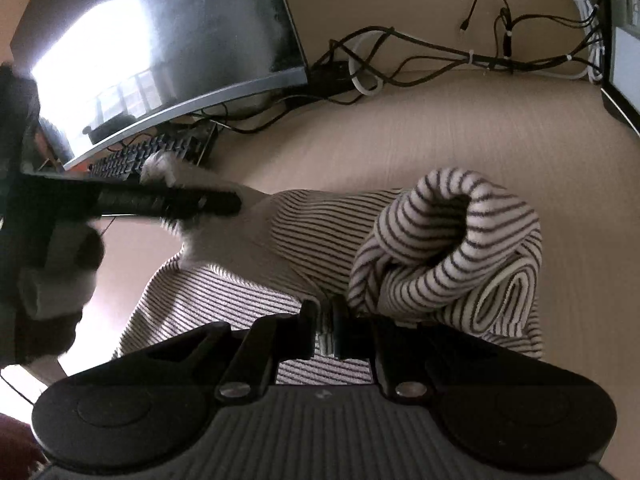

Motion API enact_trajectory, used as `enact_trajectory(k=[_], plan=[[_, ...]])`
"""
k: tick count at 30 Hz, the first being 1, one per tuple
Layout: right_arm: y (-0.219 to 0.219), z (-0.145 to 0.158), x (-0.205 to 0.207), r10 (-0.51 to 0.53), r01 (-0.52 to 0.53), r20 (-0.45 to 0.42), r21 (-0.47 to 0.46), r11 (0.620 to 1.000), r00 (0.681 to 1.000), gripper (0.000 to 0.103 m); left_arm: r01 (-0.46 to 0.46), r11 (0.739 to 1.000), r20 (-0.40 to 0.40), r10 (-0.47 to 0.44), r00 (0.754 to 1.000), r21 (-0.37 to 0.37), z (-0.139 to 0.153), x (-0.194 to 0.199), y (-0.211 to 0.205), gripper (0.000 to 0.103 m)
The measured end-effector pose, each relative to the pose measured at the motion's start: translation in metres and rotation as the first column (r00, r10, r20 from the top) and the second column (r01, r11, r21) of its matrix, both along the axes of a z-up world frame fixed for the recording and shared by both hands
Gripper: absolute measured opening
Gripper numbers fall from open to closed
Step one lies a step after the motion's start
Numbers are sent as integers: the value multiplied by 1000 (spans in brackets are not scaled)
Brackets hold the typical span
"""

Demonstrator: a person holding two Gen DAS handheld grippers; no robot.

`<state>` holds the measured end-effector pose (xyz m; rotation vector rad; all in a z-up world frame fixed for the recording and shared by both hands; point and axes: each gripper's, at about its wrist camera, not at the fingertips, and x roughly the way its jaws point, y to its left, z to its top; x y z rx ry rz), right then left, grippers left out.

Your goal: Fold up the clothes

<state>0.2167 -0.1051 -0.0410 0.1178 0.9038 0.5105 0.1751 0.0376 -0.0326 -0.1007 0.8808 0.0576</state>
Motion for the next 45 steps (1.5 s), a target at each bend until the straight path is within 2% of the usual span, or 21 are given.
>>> enact_trajectory(k=[3, 6, 8, 9, 10, 14, 16, 18, 22, 25, 27, 29, 30, 31, 33, 34, 35, 37, 40, 42, 45], plan=[[0, 18, -4, 16, -15, 33, -3, 1000, 999, 9, -6, 1000, -1, 6, 1000, -3, 2, -10, -1, 77], [-2, 56, -17, 26, -34, 177, 43, 998, 984, 9, 5, 1000, -4, -5, 1000, 14, 3, -16, -6, 78], [-3, 69, -17, 15, -18, 230, 12, 1000, 973, 22, 17, 1000, -9, -17, 1000, 26, 2, -21, -10, 78], [-5, 69, -15, -5, 9, 237, -16, 1000, 972, 24, 25, 999, -11, -24, 1000, 30, 1, -24, -11, 78], [-8, 67, -12, -25, 36, 240, -44, 998, 970, 25, 29, 999, -15, -28, 999, 29, 1, -28, -10, 79], [-33, 29, -8, -111, 127, 119, -131, 983, 987, 26, 36, 999, -45, -36, 998, -2, -2, -39, -5, 86], [-42, 16, -17, -103, 118, 125, -123, 985, 987, 26, 34, 999, -58, -36, 998, -29, 0, -44, 1, 86], [-38, 14, -21, -93, 117, 158, -153, 981, 983, 26, 31, 998, -63, -35, 997, -58, 6, -50, 8, 84], [-28, 10, -24, -93, 133, 202, -197, 971, 975, 26, 30, 992, 7, -29, 1000, -125, 35, -60, 25, 82], [-29, 10, -24, -108, 147, 205, -183, 972, 973, 26, 33, 988, 52, -26, 998, -149, 49, -54, 25, 82], [-32, 11, -26, -117, 152, 201, -171, 973, 973, 26, 38, 992, 35, -34, 999, -121, 41, -41, 16, 77], [-35, 14, -27, -121, 153, 190, -165, 974, 974, 26, 33, 994, -35, -36, 999, -105, 24, -29, 8, 64], [-37, 17, -27, -125, 155, 182, -160, 975, 975, 26, 26, 995, -75, -33, 997, -96, 14, -23, 5, 64], [-41, 21, -28, -136, 164, 177, -151, 975, 975, 26, 37, 995, -77, -44, 996, -90, 12, -25, 3, 66], [-53, 34, -32, -191, 216, 185, -130, 968, 964, 37, 61, 995, -77, -67, 995, -77, 8, -28, 2, 66], [-61, 39, -33, -227, 251, 185, -122, 960, 956, 50, 73, 995, -77, -78, 994, -71, 6, -29, 1, 66], [-71, 42, -34, -260, 279, 167, -96, 956, 951, 57, 75, 994, -78, -81, 994, -79, 6, -30, 2, 67], [-91, 42, -34, -312, 314, 88, -10, 949, 946, 57, 75, 993, -83, -82, 993, -87, 2, -29, 5, 70], [-100, 30, -33, -340, 340, -10, 59, 939, 940, 57, 70, 994, -89, -77, 993, -80, -3, -29, 2, 74], [-89, 17, -29, -308, 309, -47, 24, 951, 950, 58, 63, 995, -91, -70, 993, -73, -5, -31, -2, 77], [-77, -5, -22, -279, 285, -118, 42, 958, 953, 55, 43, 996, -105, -52, 993, -82, -11, -33, -1, 81]])
